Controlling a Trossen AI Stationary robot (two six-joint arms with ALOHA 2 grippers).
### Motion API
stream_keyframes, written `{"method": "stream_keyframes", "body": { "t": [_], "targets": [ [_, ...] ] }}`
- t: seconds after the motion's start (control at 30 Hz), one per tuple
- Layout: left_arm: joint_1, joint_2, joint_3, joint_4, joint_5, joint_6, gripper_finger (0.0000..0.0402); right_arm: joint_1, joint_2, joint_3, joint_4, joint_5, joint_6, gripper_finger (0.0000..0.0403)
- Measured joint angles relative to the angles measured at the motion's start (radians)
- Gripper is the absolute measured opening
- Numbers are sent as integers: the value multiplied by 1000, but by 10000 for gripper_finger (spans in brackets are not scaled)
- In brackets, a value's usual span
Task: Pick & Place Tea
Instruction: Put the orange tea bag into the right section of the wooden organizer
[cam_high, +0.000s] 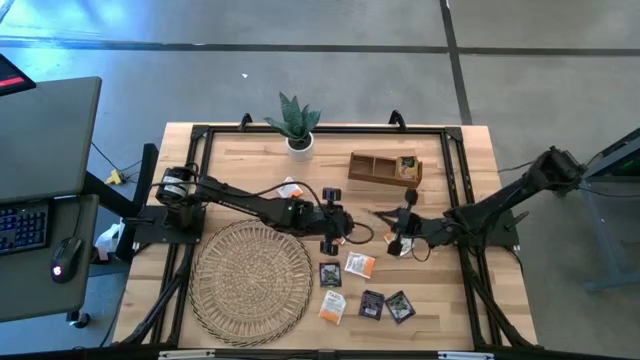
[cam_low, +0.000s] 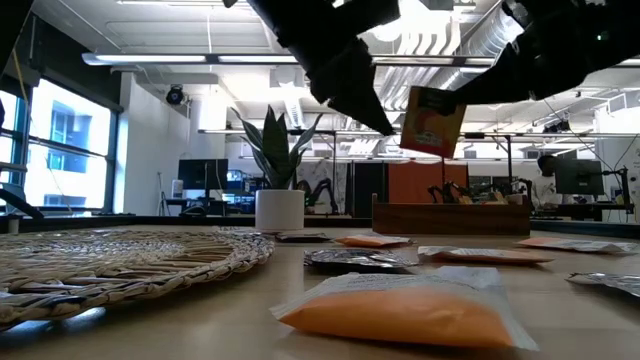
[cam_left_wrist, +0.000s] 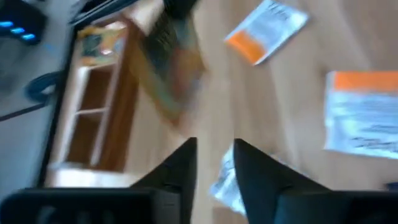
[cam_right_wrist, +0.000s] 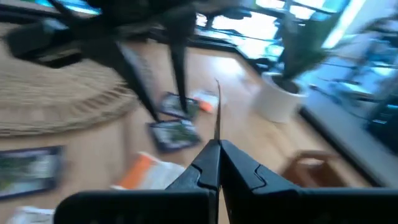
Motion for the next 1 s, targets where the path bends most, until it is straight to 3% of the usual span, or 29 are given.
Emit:
{"method": "stream_keyframes", "body": {
  "t": [0.07,0.17,0.3,0.4,0.5,0.6,0.8,1.0],
  "targets": [
    [-5,-7,0,-16,-82,-1,132,-13,-65,16,-106,39,5,2],
    [-12,-76,-1,-90,-167,-24,144,-80,-183,55,-360,14,79,1],
    [-11,-178,-3,-201,-183,-114,146,-235,-309,125,-754,-66,251,1],
    [3,-234,1,-202,-185,-136,146,-375,-357,142,-919,-118,314,1],
    [13,-275,2,-199,-192,-135,146,-500,-372,120,-950,-203,264,1],
    [15,-295,0,-220,-202,-137,146,-598,-368,81,-874,-302,151,1],
    [29,-295,0,-271,-240,-140,146,-721,-327,64,-819,-275,21,0],
    [27,-295,0,-303,-243,-158,147,-803,-302,64,-782,-381,-36,0]
  ]
}}
